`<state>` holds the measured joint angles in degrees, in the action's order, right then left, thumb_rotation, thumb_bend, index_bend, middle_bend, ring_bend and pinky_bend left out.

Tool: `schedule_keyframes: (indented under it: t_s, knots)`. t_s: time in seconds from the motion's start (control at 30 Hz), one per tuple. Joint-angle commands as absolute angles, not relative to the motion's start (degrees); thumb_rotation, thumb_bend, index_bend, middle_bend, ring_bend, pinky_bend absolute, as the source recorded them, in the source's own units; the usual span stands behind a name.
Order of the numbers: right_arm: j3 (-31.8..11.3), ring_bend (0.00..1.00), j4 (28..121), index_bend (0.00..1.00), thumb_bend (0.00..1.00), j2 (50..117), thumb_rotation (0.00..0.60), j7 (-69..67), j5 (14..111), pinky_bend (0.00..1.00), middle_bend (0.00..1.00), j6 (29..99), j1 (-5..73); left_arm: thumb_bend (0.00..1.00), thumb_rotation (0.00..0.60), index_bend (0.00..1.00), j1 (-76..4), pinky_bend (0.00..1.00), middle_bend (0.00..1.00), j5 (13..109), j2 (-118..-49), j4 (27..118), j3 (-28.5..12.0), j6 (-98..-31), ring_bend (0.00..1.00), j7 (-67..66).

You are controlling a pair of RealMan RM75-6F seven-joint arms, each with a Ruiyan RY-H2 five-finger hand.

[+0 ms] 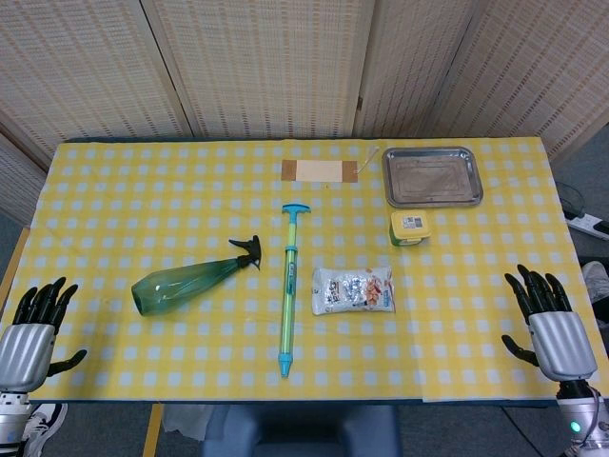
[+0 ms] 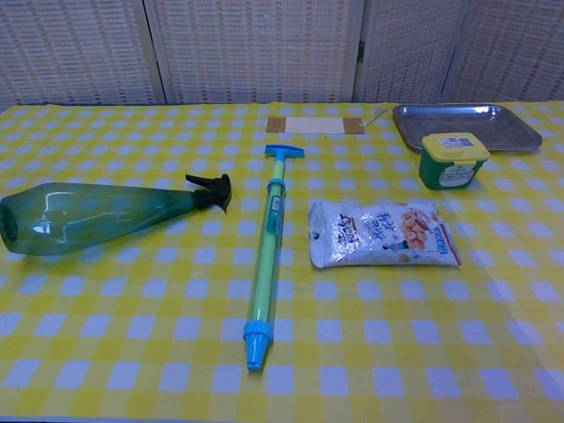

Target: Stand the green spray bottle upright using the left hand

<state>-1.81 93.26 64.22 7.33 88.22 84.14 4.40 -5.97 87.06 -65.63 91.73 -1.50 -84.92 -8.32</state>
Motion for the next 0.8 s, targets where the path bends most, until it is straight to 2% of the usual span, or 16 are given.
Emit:
schedule_keyframes:
  t_s: [0.03,0.13,0.17,0.2,0.27,0.3,0.37,0.47,0.53,0.67,0.8]
  knots:
    - [-1.84,0.01,93.31,0.0,0.24,64.21,0.6,7.29,88.3,0.0,0.0,84.34,4.35,0.09,0.6,0.0,-6.01,0.02,0.0,87.13,-65.63,91.73,-1.43,-84.8,0.05,-8.29]
    - [-1.77,0.01,93.36,0.0,0.24,64.19,0.6,7.41,88.35,0.0,0.0,84.6,4.17,0.09,0.6,0.0,-6.22,0.06,0.0,87.63,-65.69,91.58,-1.4,-84.77,0.06,-7.9]
    - [-1.72,0.01,93.42,0.0,0.24,64.11,0.6,7.36,88.49,0.0,0.0,84.8,4.07,0.09,0.6,0.0,-6.29,0.12,0.0,88.19,-65.87,91.34,-1.49,-85.21,0.11,-7.76]
    - [-1.68,0.01,93.46,0.0,0.24,64.05,0.6,7.29,88.6,0.0,0.0,84.94,4.0,0.09,0.6,0.0,-6.33,0.26,0.0,88.61,-66.06,91.16,-1.62,-85.68,0.2,-7.77]
    - [-1.57,0.01,93.55,0.0,0.24,63.77,0.6,6.76,88.82,0.0,0.0,85.55,3.63,0.09,0.6,0.0,-6.88,0.66,0.02,91.64,-66.74,90.47,-1.23,-86.65,0.5,-5.43]
    - [-1.61,0.01,93.6,0.0,0.24,63.64,0.6,6.53,88.82,0.0,0.0,85.92,3.43,0.1,0.6,0.02,-7.2,0.79,0.06,93.37,-67.41,89.31,-1.18,-87.56,0.61,-3.65]
    - [-1.62,0.01,93.67,0.0,0.24,63.59,0.6,6.35,89.02,0.0,0.0,86.28,3.29,0.1,0.6,0.09,-7.54,0.94,0.2,94.04,-68.01,88.71,-1.08,-87.55,0.8,-2.72]
    - [-1.03,0.01,93.81,0.0,0.24,63.33,0.6,5.96,90.48,0.0,0.0,86.73,3.15,0.1,0.6,0.21,-8.03,1.0,0.3,93.26,-68.9,90.2,-1.74,-86.86,0.95,-6.52]
    - [-0.61,0.01,93.79,0.0,0.24,63.05,0.6,5.05,91.72,0.0,0.0,87.58,2.85,0.1,0.6,0.24,-8.5,1.0,0.33,92.95,-69.52,92.37,-1.92,-85.99,0.99,-9.74]
    - [-0.31,0.01,93.52,0.0,0.24,62.49,0.6,3.14,93.15,0.0,0.0,89.24,2.25,0.1,0.6,0.27,-9.35,1.0,0.35,92.32,-71.14,97.0,-2.02,-84.21,1.0,-14.48]
    - [-0.13,0.01,93.27,0.0,0.24,61.9,0.6,1.34,93.66,0.0,0.0,89.57,2.11,0.11,0.6,0.3,-10.25,1.0,0.39,91.29,-75.26,99.52,-4.29,-85.02,1.0,-18.97]
